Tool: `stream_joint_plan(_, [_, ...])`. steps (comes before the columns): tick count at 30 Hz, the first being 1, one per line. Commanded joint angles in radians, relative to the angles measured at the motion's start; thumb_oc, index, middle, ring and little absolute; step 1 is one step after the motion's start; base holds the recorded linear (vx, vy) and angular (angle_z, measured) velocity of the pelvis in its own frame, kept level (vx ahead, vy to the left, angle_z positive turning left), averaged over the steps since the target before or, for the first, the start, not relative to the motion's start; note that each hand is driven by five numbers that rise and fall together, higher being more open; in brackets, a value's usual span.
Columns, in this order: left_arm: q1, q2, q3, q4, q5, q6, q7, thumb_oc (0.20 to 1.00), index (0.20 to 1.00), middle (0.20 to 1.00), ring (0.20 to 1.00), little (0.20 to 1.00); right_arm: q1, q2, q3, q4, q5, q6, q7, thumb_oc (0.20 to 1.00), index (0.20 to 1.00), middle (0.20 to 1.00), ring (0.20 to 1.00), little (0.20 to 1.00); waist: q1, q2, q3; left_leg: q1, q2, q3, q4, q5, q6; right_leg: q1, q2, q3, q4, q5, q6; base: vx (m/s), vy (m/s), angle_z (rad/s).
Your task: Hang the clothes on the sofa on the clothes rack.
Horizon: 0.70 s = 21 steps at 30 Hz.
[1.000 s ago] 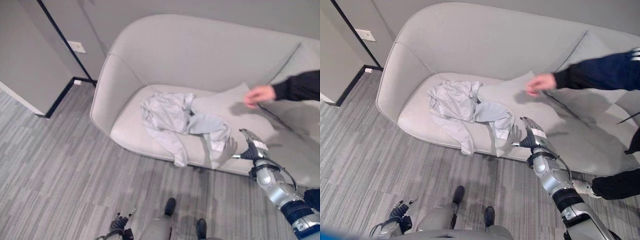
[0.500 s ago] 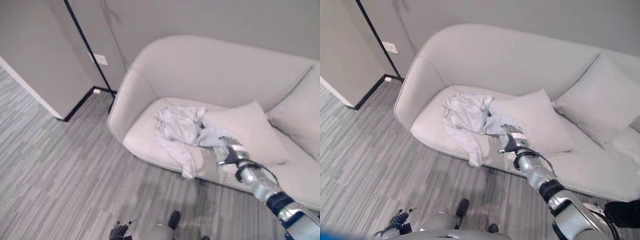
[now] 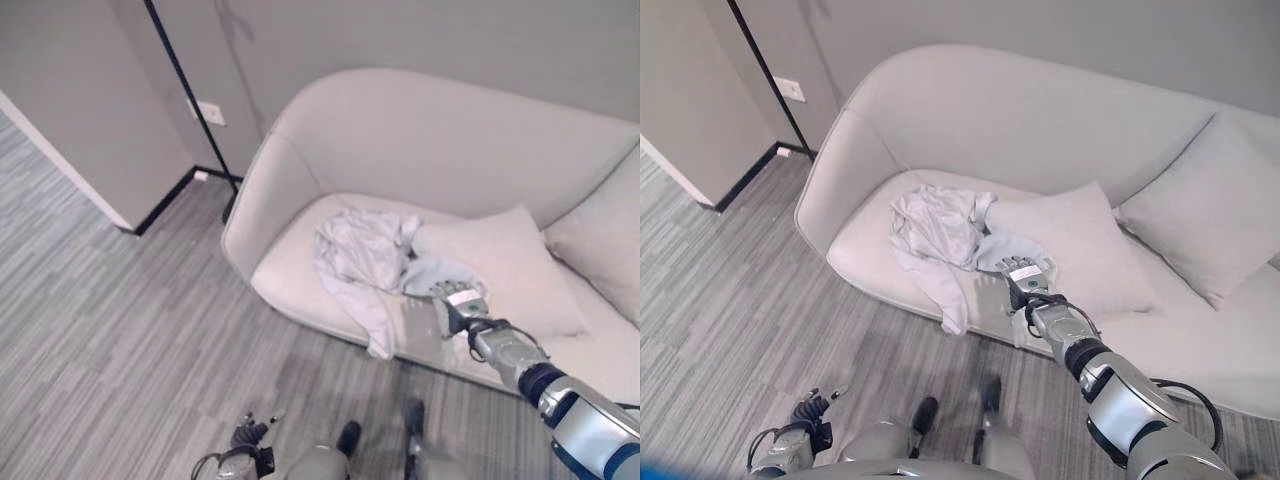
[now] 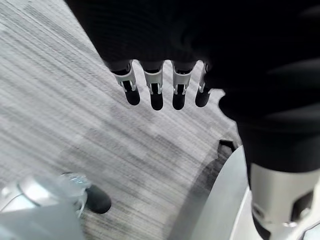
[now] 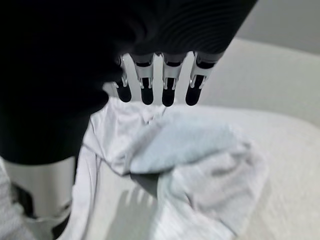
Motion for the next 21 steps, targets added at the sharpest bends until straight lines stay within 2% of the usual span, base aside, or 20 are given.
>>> stream_joint_plan(1, [0.004, 0.017, -0.029, 0.002, 0.066, -0.016, 0.012, 1.0, 1.0, 1.0, 1.0, 1.0, -0.067, -0.069, -0.01, 0.02, -0.015, 0.027, -0.03, 1.0, 1.0, 1.0, 1.0, 1.0, -0.005, -0.023, 0.0, 0.108, -0.026, -0.109, -0.018, -0.087, -0.024, 0.033, 0.024, 0.076, -0.009, 0.164, -0.008, 0.13, -0.141, 1.0])
stream_joint_plan(4, [-0.001, 0.015, -0.033, 0.004, 0.066, -0.015, 0.017, 1.0, 1.0, 1.0, 1.0, 1.0, -0.05, -0.072, -0.02, 0.028, -0.006, 0.025, -0.029, 1.0, 1.0, 1.0, 1.0, 1.0, -0.018, -0.027, -0.013, 0.127, -0.011, -0.153, -0.022, -0.094, -0.038, 0.037, 0.029, 0.086, 0.011, 0.181, -0.012, 0.16, -0.206, 1.32])
stream_joint_plan(5, [0.001, 0.014, -0.036, -0.006, 0.066, -0.018, 0.025, 1.0, 1.0, 1.0, 1.0, 1.0, -0.039, -0.072, -0.016, 0.025, 0.005, 0.017, -0.027, 1.0, 1.0, 1.0, 1.0, 1.0, -0.028, -0.026, -0.028, 0.135, 0.01, -0.166, -0.017, -0.105, -0.048, 0.037, 0.04, 0.075, 0.04, 0.169, -0.018, 0.16, -0.23, 1.01])
stream_joint_plan(6, [0.002, 0.013, -0.036, -0.007, 0.066, -0.018, 0.025, 1.0, 1.0, 1.0, 1.0, 1.0, -0.039, -0.073, -0.015, 0.025, 0.005, 0.017, -0.027, 1.0, 1.0, 1.0, 1.0, 1.0, -0.03, -0.025, -0.029, 0.135, 0.012, -0.167, -0.017, -0.106, -0.048, 0.037, 0.041, 0.073, 0.042, 0.167, -0.019, 0.19, -0.225, 0.69])
stream_joint_plan(8, [0.012, 0.003, -0.039, -0.029, 0.075, -0.02, 0.037, 1.0, 1.0, 1.0, 1.0, 1.0, 0.032, -0.093, -0.046, -0.043, 0.022, 0.008, -0.027, 1.0, 1.0, 1.0, 1.0, 1.0, -0.049, -0.024, -0.042, 0.145, 0.03, -0.169, 0.049, -0.153, -0.063, 0.075, 0.047, 0.043, 0.082, 0.124, -0.031, 0.24, -0.21, 0.39])
stream_joint_plan(10, [0.01, -0.007, -0.038, -0.036, 0.076, -0.016, 0.051, 1.0, 1.0, 1.0, 1.0, 1.0, 0.074, -0.108, -0.079, -0.095, 0.031, 0.009, -0.034, 1.0, 1.0, 1.0, 1.0, 1.0, -0.064, -0.026, -0.046, 0.133, 0.031, -0.135, 0.131, -0.159, -0.076, 0.126, 0.042, 0.01, 0.088, 0.101, -0.049, 0.18, -0.125, 0.59])
stream_joint_plan(11, [0.01, -0.007, -0.038, -0.036, 0.076, -0.016, 0.052, 1.0, 1.0, 1.0, 1.0, 1.0, 0.074, -0.109, -0.079, -0.096, 0.031, 0.009, -0.034, 1.0, 1.0, 1.0, 1.0, 1.0, -0.065, -0.025, -0.046, 0.132, 0.031, -0.135, 0.132, -0.16, -0.076, 0.126, 0.042, 0.01, 0.088, 0.101, -0.049, 0.11, -0.049, 0.57])
stream_joint_plan(12, [0.007, -0.01, -0.036, -0.047, 0.076, -0.015, 0.062, 1.0, 1.0, 1.0, 1.0, 1.0, 0.091, -0.122, -0.091, -0.128, 0.033, 0.008, -0.041, 1.0, 1.0, 1.0, 1.0, 1.0, -0.07, -0.028, -0.048, 0.124, 0.032, -0.111, 0.166, -0.149, -0.081, 0.147, 0.038, -0.007, 0.089, 0.094, -0.055, 0.11, -0.025, 0.21])
stream_joint_plan(13, [0.005, -0.018, -0.047, -0.072, 0.083, -0.017, 0.072, 1.0, 1.0, 1.0, 1.0, 1.0, 0.13, -0.144, -0.123, -0.177, 0.046, 0.005, -0.06, 1.0, 1.0, 1.0, 1.0, 1.0, -0.087, -0.037, -0.052, 0.105, 0.048, -0.051, 0.191, -0.122, -0.087, 0.184, 0.022, -0.031, 0.082, 0.075, -0.06, 0.11, -0.025, 0.05])
stream_joint_plan(14, [0.006, -0.018, -0.048, -0.073, 0.083, -0.017, 0.073, 1.0, 1.0, 1.0, 1.0, 1.0, 0.132, -0.145, -0.125, -0.179, 0.045, 0.006, -0.059, 1.0, 1.0, 1.0, 1.0, 1.0, -0.086, -0.037, -0.052, 0.106, 0.048, -0.051, 0.192, -0.122, -0.087, 0.185, 0.022, -0.031, 0.081, 0.074, -0.06, 0.1, 0.021, 0.08])
stream_joint_plan(15, [0.013, -0.019, -0.079, -0.113, 0.1, -0.022, 0.077, 1.0, 1.0, 1.0, 1.0, 1.0, 0.155, -0.167, -0.154, -0.215, 0.062, 0.005, -0.084, 1.0, 1.0, 1.0, 1.0, 1.0, -0.101, -0.045, -0.058, 0.067, 0.117, 0.027, 0.126, -0.122, -0.094, 0.207, -0.006, -0.051, 0.076, 0.04, -0.056, 0.04, 0.021, 0.04])
stream_joint_plan(16, [0.015, -0.019, -0.08, -0.115, 0.1, -0.021, 0.077, 1.0, 1.0, 1.0, 1.0, 1.0, 0.158, -0.168, -0.155, -0.216, 0.062, 0.005, -0.083, 1.0, 1.0, 1.0, 1.0, 1.0, -0.099, -0.044, -0.06, 0.07, 0.12, 0.029, 0.12, -0.122, -0.094, 0.207, -0.003, -0.051, 0.077, 0.039, -0.058, 0.08, 0.124, 0.63])
stream_joint_plan(17, [0.019, -0.002, -0.089, -0.139, 0.11, -0.024, 0.082, 1.0, 1.0, 1.0, 1.0, 1.0, 0.155, -0.178, -0.177, -0.226, 0.081, 0.002, -0.094, 1.0, 1.0, 1.0, 1.0, 1.0, -0.096, -0.039, -0.067, 0.015, 0.204, 0.071, 0.045, -0.054, -0.112, 0.216, -0.02, -0.055, 0.077, 0.013, -0.05, 0.06, 0.093, 1.0])
stream_joint_plan(18, [0.019, -0.002, -0.089, -0.139, 0.11, -0.024, 0.083, 1.0, 1.0, 1.0, 1.0, 1.0, 0.156, -0.178, -0.177, -0.226, 0.081, 0.002, -0.093, 1.0, 1.0, 1.0, 1.0, 1.0, -0.095, -0.038, -0.071, 0.018, 0.207, 0.072, 0.035, -0.05, -0.114, 0.213, -0.018, -0.055, 0.079, 0.011, -0.052, 0.08, 0.183, 1.18])
stream_joint_plan(19, [0.016, 0.007, -0.092, -0.141, 0.11, -0.026, 0.087, 1.0, 1.0, 1.0, 1.0, 1.0, 0.147, -0.186, -0.179, -0.236, 0.088, 0.002, -0.099, 1.0, 1.0, 1.0, 1.0, 1.0, -0.091, -0.036, -0.072, -0.026, 0.255, 0.074, -0.009, 0.012, -0.128, 0.218, -0.025, -0.044, 0.083, -0.005, -0.051, 0.14, 0.268, 0.73])
stream_joint_plan(20, [0.007, 0.022, -0.088, -0.125, 0.111, -0.028, 0.099, 1.0, 1.0, 1.0, 1.0, 1.0, 0.127, -0.194, -0.182, -0.236, 0.108, 0.002, -0.115, 1.0, 1.0, 1.0, 1.0, 1.0, -0.079, -0.036, -0.071, -0.095, 0.324, 0.08, -0.082, 0.089, -0.143, 0.237, -0.047, -0.022, 0.087, -0.033, -0.045, 0.14, 0.271, 0.52])
stream_joint_plan(21, [0.006, 0.022, -0.087, -0.123, 0.111, -0.029, 0.099, 1.0, 1.0, 1.0, 1.0, 1.0, 0.126, -0.193, -0.181, -0.235, 0.109, 0.002, -0.116, 1.0, 1.0, 1.0, 1.0, 1.0, -0.079, -0.036, -0.071, -0.09, 0.326, 0.082, -0.09, 0.092, -0.144, 0.236, -0.046, -0.022, 0.09, -0.037, -0.046, 0.24, 0.428, 0.37])
